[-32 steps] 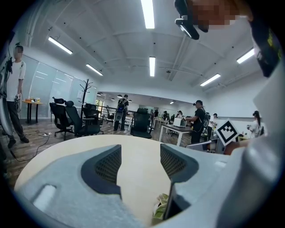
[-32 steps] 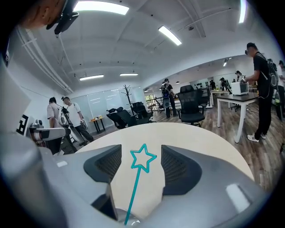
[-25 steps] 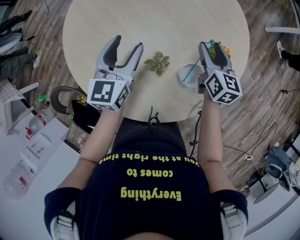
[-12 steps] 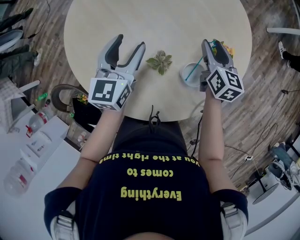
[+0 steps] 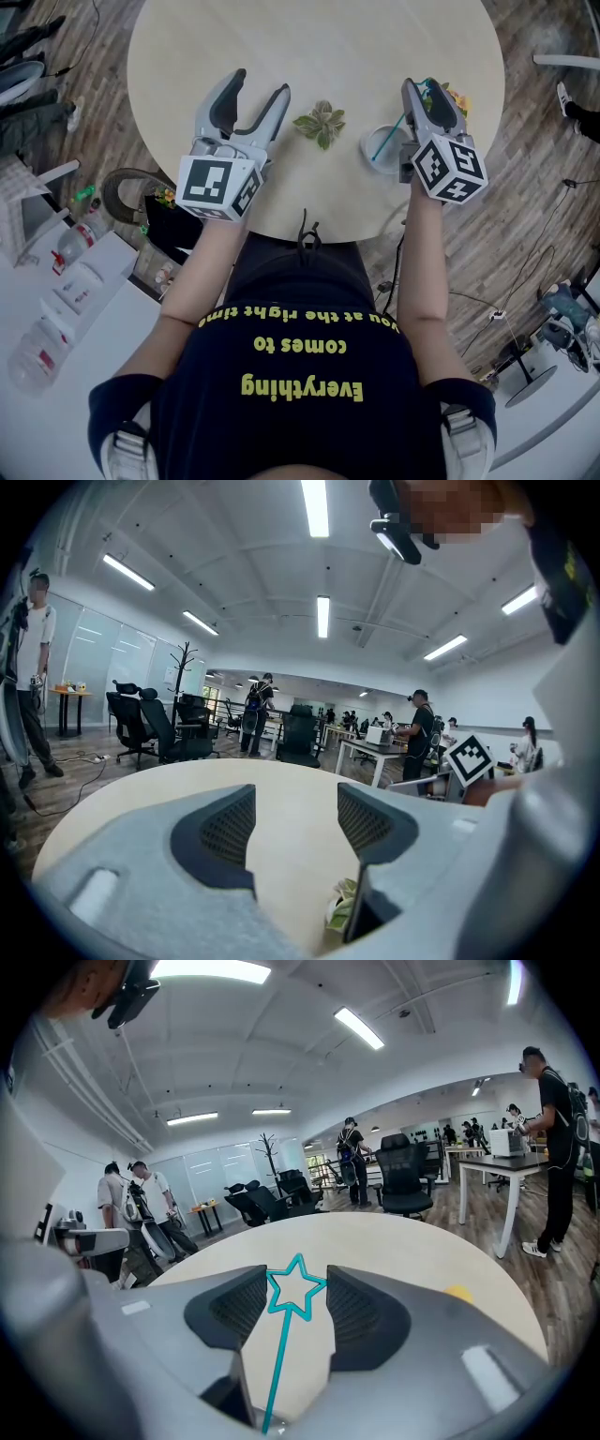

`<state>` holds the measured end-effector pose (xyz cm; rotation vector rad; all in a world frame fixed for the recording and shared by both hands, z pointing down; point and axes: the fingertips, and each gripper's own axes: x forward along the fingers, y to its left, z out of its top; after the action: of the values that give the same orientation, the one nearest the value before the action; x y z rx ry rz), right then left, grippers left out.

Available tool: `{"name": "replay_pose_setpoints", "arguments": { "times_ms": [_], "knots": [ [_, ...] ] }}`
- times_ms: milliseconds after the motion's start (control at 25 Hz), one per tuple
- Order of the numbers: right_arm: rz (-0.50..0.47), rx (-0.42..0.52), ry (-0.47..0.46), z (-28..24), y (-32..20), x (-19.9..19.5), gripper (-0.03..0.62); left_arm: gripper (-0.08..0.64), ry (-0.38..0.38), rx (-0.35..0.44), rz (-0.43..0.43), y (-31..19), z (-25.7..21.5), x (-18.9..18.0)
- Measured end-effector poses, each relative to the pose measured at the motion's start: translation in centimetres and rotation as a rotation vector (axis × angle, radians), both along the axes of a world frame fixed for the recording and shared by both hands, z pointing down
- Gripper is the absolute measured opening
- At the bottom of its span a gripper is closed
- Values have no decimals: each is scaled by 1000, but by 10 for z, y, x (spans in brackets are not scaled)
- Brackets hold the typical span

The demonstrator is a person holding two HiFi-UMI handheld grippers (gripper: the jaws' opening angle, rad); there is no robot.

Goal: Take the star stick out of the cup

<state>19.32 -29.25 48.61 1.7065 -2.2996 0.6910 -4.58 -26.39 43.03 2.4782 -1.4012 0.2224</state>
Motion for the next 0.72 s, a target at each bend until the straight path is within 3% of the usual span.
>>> {"name": "replay_pose_setpoints", "arguments": {
  "times_ms": [720],
  "knots": [
    [-31,37,23,-16,12,-7,206,272,10,19,-2,6,-7,-4]
  ]
}}
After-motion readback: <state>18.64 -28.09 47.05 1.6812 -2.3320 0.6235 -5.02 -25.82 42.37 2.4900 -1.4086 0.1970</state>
